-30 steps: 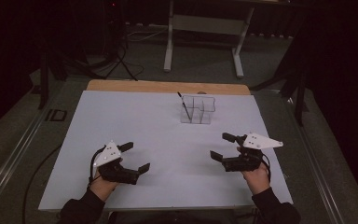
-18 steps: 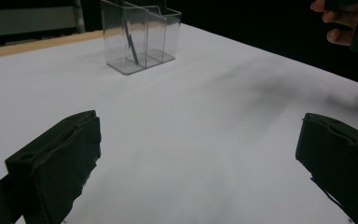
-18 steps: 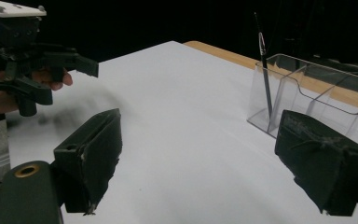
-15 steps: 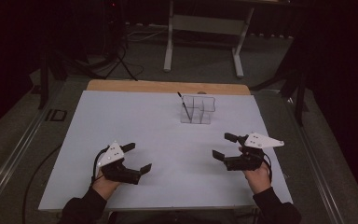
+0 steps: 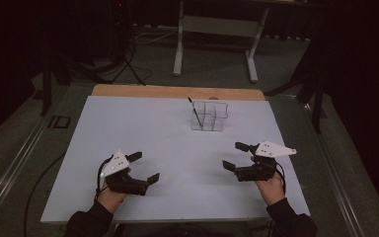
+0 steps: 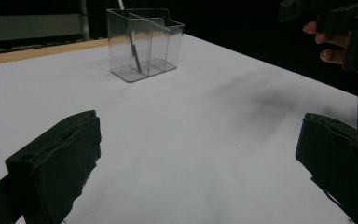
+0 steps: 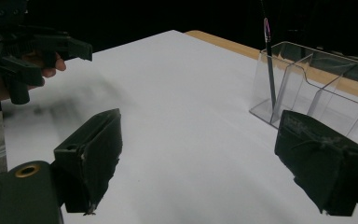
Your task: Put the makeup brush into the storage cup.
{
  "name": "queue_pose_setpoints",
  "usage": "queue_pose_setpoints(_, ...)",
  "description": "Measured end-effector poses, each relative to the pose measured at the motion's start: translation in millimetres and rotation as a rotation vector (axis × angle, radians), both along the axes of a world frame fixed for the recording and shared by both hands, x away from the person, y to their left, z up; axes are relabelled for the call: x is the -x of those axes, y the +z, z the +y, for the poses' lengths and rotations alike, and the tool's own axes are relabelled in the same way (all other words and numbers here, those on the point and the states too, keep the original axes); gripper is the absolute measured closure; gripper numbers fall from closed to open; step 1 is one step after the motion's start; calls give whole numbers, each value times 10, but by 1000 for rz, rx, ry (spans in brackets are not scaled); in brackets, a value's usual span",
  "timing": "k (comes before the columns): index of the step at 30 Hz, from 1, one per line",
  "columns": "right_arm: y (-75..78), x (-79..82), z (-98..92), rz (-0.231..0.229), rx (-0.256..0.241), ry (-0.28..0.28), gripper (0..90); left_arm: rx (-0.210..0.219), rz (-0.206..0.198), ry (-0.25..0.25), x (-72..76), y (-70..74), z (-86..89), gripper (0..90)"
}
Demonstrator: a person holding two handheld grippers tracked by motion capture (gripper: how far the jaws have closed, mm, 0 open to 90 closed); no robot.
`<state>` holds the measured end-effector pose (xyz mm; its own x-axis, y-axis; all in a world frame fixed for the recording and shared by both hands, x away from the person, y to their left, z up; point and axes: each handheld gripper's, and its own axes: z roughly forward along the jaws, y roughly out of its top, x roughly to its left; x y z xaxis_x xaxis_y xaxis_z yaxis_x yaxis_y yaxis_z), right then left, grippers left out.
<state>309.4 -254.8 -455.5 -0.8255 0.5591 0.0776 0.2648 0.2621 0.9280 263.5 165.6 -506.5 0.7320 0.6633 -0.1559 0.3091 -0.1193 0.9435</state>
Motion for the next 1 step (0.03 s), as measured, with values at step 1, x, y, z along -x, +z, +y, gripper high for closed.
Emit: queue_pose_setpoints(1,-1,-1,-2,0,1,-1,147,1,0,2,-1,-2,2,5)
